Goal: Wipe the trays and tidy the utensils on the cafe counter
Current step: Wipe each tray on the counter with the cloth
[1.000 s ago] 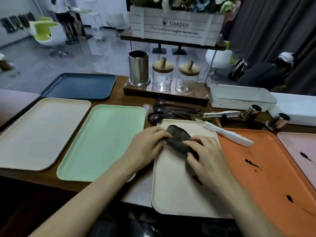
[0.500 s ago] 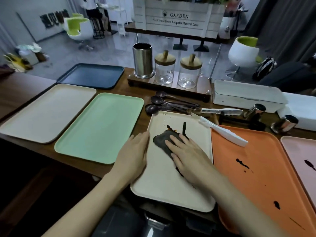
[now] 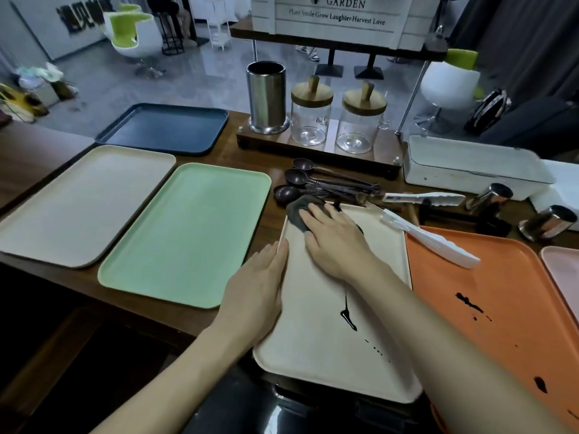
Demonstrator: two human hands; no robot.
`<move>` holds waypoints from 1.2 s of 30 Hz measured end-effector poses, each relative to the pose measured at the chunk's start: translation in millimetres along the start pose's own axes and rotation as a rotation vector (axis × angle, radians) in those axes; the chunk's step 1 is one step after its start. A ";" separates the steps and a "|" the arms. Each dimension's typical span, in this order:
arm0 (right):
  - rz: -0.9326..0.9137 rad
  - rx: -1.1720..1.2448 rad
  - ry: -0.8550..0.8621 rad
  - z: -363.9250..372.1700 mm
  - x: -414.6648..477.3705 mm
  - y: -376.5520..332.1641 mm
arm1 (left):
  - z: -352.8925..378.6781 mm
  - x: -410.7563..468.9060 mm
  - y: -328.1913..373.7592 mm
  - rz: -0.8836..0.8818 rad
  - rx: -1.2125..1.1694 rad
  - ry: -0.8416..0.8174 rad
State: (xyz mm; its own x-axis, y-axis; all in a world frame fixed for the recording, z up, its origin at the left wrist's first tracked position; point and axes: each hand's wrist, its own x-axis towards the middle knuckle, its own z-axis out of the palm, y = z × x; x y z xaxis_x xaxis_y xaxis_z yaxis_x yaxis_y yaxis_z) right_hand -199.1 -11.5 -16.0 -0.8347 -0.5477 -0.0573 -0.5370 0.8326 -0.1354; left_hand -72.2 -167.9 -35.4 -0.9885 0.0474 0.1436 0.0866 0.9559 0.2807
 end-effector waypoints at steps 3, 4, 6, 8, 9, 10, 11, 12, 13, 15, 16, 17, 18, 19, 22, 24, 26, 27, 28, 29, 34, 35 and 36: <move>0.058 0.008 0.030 6.3 3.8 -9.9 | -0.9 -0.3 0.6 -0.007 -0.015 -0.016; 0.065 0.002 0.042 7.5 3.9 -10.2 | -1.3 -0.5 1.0 -0.011 -0.014 -0.013; 0.070 -0.009 0.063 7.8 1.4 -6.8 | -1.8 -1.4 2.7 -0.017 0.000 -0.011; 0.094 -0.008 0.078 5.9 -4.0 1.0 | -2.1 -2.8 2.8 -0.016 0.011 0.002; 0.113 -0.012 0.081 5.1 -7.5 6.2 | -2.3 -3.6 2.9 -0.024 0.010 0.004; 0.136 -0.022 0.083 5.2 -11.4 12.4 | -3.2 -3.4 3.8 -0.039 0.002 -0.001; 0.159 -0.031 0.082 5.8 -15.3 18.1 | -3.5 -2.7 4.9 -0.055 -0.016 -0.018; 0.181 -0.035 0.079 6.6 -18.9 22.9 | -3.4 -1.7 5.8 -0.066 -0.033 -0.026; 0.200 -0.035 0.076 7.5 -21.8 26.1 | -3.2 -1.3 6.7 -0.071 -0.036 -0.016; 0.223 -0.042 0.084 8.4 -22.2 24.9 | -3.1 -0.9 7.4 -0.071 -0.012 0.004; 0.219 -0.043 0.090 7.7 -18.8 19.7 | -1.6 -0.8 6.0 -0.074 -0.006 0.008; 0.205 -0.037 0.092 7.2 -14.0 12.1 | -0.5 -0.8 4.6 -0.073 0.000 0.002; 0.180 -0.030 0.091 7.2 -7.6 2.9 | 0.4 -0.5 3.5 -0.062 0.005 -0.001; 0.156 -0.023 0.089 8.1 -1.2 -7.0 | 0.9 -0.6 2.3 -0.050 0.009 0.001; 0.146 -0.007 0.090 11.0 11.9 -26.2 | 0.0 0.4 1.7 -0.036 0.027 0.010; 0.138 -0.019 0.103 13.2 11.6 -23.9 | -0.6 0.2 2.5 -0.046 0.049 0.013; 0.111 -0.026 0.101 12.5 8.9 -13.6 | -1.1 0.5 4.3 -0.056 0.054 0.024; 0.105 -0.030 0.098 11.2 6.5 -7.2 | -1.6 0.7 5.5 -0.054 0.060 0.029; 0.105 -0.035 0.094 9.8 3.2 -0.4 | -1.7 0.9 6.6 -0.048 0.069 0.036; 0.102 -0.034 0.089 8.5 -0.8 6.7 | -1.6 1.1 7.0 -0.041 0.078 0.046; 0.054 0.045 0.003 -4.6 -21.4 46.7 | 1.4 1.5 6.2 -0.041 0.063 0.077; 0.039 0.061 -0.013 -8.2 -23.1 54.1 | 2.0 1.2 5.8 -0.039 0.069 0.082; 0.025 0.076 -0.023 -10.9 -24.3 61.2 | 2.4 1.0 5.6 -0.035 0.076 0.086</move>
State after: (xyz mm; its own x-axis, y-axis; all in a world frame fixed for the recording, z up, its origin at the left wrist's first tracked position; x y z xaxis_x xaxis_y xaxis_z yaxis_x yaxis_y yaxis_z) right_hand -213.0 53.8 -12.2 -0.8441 -0.5295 -0.0845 -0.5046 0.8377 -0.2087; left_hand -73.0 -161.7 -36.0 -0.9762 -0.0087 0.2165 0.0389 0.9759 0.2148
